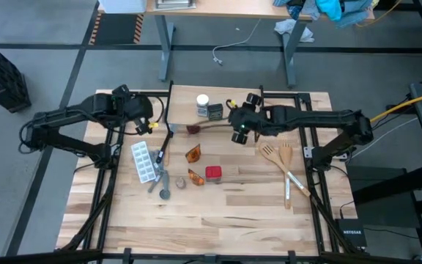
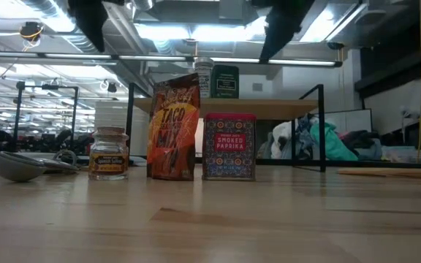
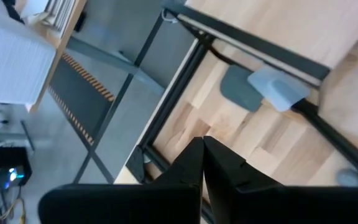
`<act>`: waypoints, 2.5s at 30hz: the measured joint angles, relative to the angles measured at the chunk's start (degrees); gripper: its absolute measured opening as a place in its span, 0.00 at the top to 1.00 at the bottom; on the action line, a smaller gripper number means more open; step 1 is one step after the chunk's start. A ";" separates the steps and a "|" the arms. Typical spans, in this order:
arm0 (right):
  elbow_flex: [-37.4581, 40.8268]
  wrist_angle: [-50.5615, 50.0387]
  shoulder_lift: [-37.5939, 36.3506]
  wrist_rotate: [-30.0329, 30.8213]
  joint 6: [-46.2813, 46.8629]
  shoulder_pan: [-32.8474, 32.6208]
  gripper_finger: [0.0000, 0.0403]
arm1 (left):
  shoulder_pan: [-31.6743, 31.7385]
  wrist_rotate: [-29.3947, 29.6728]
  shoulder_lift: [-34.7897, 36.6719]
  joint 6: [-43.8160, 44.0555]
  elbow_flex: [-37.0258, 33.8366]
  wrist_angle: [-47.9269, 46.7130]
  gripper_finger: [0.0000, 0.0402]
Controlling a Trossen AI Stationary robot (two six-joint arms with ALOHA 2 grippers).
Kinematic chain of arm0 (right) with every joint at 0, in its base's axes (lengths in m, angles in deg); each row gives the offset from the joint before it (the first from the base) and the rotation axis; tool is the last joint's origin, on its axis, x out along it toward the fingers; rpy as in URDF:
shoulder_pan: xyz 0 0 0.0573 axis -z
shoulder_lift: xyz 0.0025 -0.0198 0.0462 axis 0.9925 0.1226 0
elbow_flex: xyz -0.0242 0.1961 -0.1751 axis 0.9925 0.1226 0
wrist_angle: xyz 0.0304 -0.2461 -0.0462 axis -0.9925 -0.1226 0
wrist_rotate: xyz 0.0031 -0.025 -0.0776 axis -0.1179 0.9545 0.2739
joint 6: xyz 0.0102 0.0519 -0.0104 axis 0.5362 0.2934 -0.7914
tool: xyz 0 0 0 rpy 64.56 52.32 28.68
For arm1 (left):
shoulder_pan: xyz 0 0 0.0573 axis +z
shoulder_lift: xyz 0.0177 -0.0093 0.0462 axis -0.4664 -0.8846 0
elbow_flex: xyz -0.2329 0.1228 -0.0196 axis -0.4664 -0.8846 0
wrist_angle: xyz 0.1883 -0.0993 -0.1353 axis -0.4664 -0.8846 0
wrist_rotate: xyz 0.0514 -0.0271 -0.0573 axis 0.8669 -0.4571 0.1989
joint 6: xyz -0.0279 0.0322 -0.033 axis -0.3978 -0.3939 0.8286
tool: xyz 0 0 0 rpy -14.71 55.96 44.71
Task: Shelf spices
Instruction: Remove the green seasoning can from the shelf
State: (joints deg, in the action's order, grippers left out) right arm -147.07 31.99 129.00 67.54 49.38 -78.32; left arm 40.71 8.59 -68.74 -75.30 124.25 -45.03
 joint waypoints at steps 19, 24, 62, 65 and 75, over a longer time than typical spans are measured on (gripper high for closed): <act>17.12 30.66 0.02 -27.56 -11.17 15.25 0.51 | 1.51 0.00 -0.02 -0.07 -0.09 0.00 0.99; 18.24 35.59 0.02 -35.02 -12.16 17.32 0.51 | 1.49 0.00 -0.02 0.01 -0.09 0.00 0.99; 20.68 50.32 3.12 -47.64 -8.22 20.47 0.73 | 1.44 0.00 -0.07 0.31 -2.85 -0.05 0.99; 20.68 48.90 -0.06 -48.01 -6.29 20.44 0.73 | 1.44 0.02 -0.07 -0.51 -2.89 -0.01 0.99; 20.68 36.72 -9.60 -44.93 -3.32 9.90 0.73 | 1.44 0.01 -0.04 -1.14 -2.89 0.00 0.99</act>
State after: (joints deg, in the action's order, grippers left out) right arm -126.38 68.71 119.41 22.60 46.07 -68.42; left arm 42.15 8.60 -68.79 -76.44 121.37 -45.03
